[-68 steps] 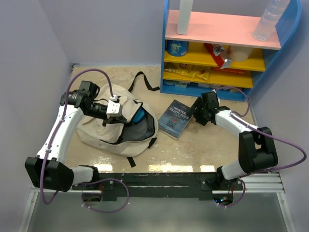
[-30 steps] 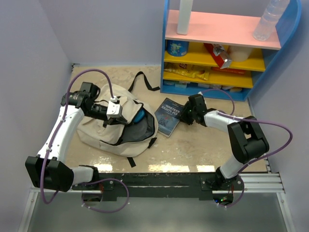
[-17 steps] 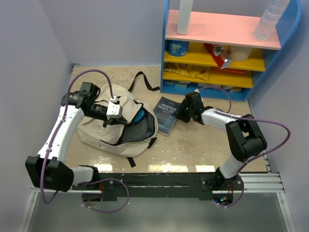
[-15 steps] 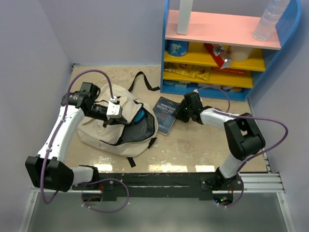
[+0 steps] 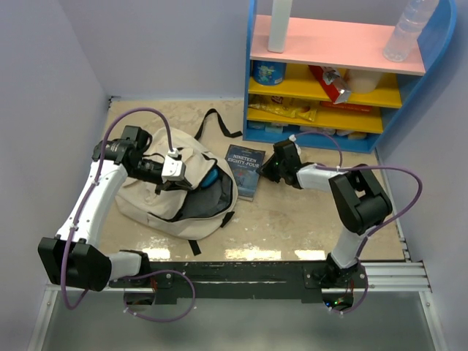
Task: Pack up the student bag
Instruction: Pick up the book from the center of the board.
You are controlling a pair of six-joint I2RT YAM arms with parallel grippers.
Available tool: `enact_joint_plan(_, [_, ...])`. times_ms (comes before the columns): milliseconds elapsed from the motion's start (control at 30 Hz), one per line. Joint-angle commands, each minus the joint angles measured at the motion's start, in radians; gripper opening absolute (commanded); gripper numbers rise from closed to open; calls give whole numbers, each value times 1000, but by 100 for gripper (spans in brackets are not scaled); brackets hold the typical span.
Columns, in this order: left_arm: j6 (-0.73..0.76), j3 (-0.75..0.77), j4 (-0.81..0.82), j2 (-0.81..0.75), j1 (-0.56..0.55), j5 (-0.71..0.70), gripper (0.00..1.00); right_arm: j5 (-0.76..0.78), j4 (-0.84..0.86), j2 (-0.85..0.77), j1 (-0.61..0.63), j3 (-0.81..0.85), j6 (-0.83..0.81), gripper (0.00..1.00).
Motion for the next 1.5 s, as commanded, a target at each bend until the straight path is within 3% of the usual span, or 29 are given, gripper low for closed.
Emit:
enact_joint_plan(0, [44, -11, 5, -30, -8, 67, 0, 80, -51, -96, 20, -53, 31, 0])
enact_joint_plan(367, [51, -9, 2, -30, -9, 73, 0, 276, -216, -392, -173, -217, 22, 0])
enact_joint_plan(533, [52, -6, 4, -30, -9, 81, 0, 356, -246, -553, -193, -287, 60, 0])
enact_joint_plan(733, [43, 6, 5, -32, -8, 87, 0, 237, -120, -610, -192, -314, 44, 0])
enact_joint_plan(933, [35, 8, 15, -29, -9, 88, 0, 149, -186, -702, -193, -202, -15, 0])
enact_joint_plan(1133, [35, 3, 16, -21, -9, 110, 0, 253, -221, -731, -193, -168, -53, 0])
enact_joint_plan(1267, [40, 8, 4, -24, -11, 102, 0, 409, -174, -743, -193, -188, -1, 0])
enact_joint_plan(1467, [41, -2, 9, -29, -9, 101, 0, 508, -206, -679, -193, -177, 89, 0])
